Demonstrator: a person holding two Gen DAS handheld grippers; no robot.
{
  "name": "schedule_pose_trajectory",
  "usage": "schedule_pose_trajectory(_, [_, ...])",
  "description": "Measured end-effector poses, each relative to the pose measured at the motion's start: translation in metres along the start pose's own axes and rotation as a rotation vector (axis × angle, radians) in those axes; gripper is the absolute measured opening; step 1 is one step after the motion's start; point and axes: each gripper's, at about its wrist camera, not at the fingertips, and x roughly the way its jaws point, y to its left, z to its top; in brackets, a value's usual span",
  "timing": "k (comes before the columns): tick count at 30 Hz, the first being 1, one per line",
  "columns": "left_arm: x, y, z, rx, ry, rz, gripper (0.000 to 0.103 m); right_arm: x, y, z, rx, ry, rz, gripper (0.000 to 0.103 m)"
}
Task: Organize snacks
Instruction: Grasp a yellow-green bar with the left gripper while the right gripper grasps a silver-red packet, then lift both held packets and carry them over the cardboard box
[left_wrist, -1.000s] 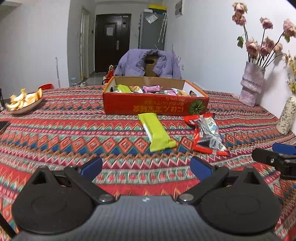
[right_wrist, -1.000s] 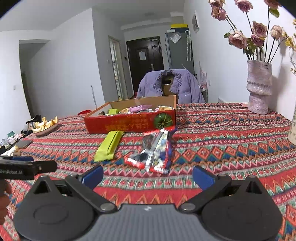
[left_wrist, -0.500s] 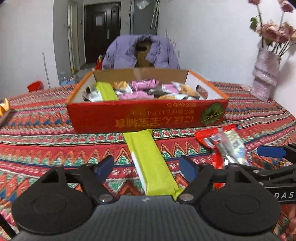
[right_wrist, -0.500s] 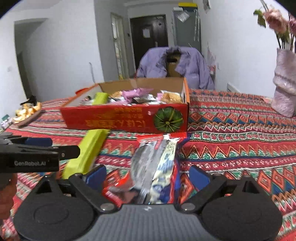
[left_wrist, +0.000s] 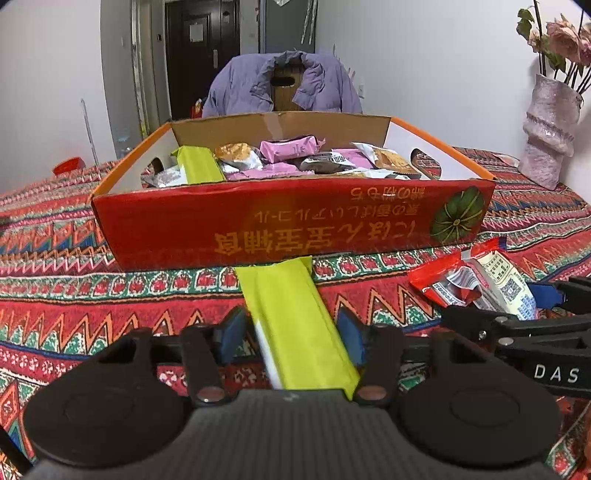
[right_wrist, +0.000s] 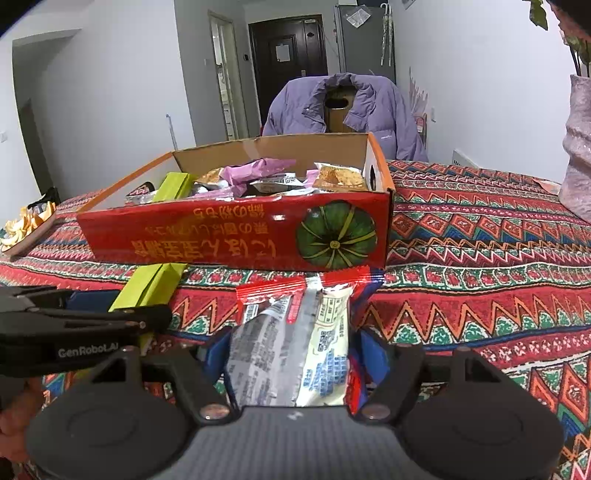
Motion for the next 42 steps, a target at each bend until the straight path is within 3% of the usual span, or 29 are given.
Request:
schedule_pose_trajectory(3, [-0.003,-0.003,-0.001,-0.003,-0.004,0.0,0.039,-0.002,-0.001,0.0,0.014,-0.009,0.015,0.064])
schedule_pose_trajectory(9, [-0.022,-0.007,-0.005,0.022,-0.017,0.006,0.037,-0.015,-0.002,-0.001,0.028,-0.024,0.033,0.064])
schedule_pose_trajectory(15, [-0.081,-0.006,-0.016,-0.002,-0.07,-0.012,0.037,-0.056,0.011,-0.014,0.004,-0.057,0.072,0.064])
schedule_pose_trajectory(30, [-0.248,0.0,-0.075,-0.026,-0.218,0.008,0.034,-0.207,0.043,-0.068,-0.074,-0.164,0.118,0.064])
schedule_pose_trajectory(42, [-0.301,-0.007,-0.101,-0.032,-0.27,0.03,0.034,-0.257,0.051,-0.098,-0.086,-0.217,0.139,0.064])
